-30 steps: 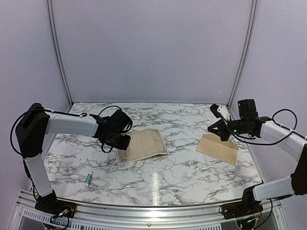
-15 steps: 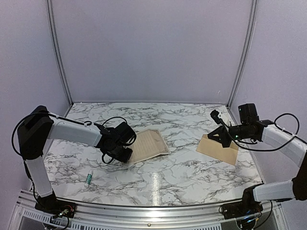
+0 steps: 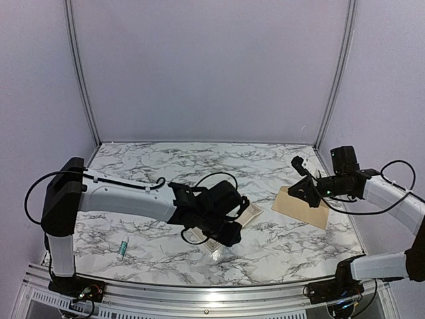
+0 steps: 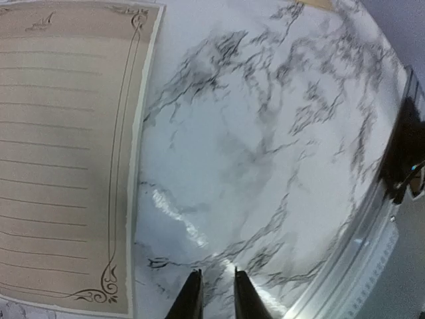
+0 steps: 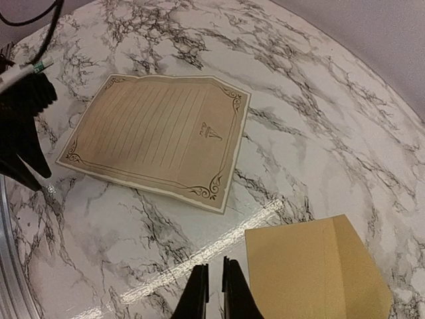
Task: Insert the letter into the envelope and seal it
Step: Move the letter to the center of the board, then pick up the letter from the center of the board.
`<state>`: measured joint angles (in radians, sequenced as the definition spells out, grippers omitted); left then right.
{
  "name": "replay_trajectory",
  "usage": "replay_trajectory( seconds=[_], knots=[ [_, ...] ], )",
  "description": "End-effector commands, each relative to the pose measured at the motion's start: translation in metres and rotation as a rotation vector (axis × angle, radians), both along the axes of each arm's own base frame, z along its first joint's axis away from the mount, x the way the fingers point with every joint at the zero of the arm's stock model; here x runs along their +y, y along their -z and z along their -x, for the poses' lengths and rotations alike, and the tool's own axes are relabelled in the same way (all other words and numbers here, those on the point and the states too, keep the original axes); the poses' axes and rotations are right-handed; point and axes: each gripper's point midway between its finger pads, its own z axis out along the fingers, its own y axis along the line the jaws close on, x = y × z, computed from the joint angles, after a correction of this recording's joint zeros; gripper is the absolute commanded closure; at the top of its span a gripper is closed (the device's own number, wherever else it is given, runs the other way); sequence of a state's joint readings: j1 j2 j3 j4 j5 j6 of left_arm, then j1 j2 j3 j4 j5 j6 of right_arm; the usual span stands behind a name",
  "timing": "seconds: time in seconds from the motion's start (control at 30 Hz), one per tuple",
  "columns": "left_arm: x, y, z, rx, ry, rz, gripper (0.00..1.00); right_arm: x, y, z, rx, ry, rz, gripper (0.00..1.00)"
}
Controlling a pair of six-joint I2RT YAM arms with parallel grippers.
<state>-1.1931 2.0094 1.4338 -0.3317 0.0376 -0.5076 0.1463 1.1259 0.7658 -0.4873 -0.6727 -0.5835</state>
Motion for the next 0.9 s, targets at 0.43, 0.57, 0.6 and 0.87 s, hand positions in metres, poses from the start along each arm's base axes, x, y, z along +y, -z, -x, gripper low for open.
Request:
replay_trajectory(
  seconds=[0.43, 0.57, 0.6, 0.87],
  knots=[
    [0.128, -0.065, -0.156, -0.133, -0.351, 0.064, 0.21, 0.046, 0.056, 0.005, 0.054, -0.157, 0.239, 0.83],
    [0.138, -0.042, -0.165, -0.101, -0.349, 0.027, 0.13, 0.051, 0.085, 0.004, 0.096, -0.154, 0.332, 0.76],
    [0.139, -0.036, -0.165, -0.093, -0.34, 0.019, 0.12, 0.051, 0.09, 0.004, 0.104, -0.155, 0.342, 0.74],
    [0.137, -0.001, -0.163, -0.044, -0.321, -0.01, 0.11, 0.054, 0.112, -0.007, 0.114, -0.158, 0.411, 0.58]
  ],
)
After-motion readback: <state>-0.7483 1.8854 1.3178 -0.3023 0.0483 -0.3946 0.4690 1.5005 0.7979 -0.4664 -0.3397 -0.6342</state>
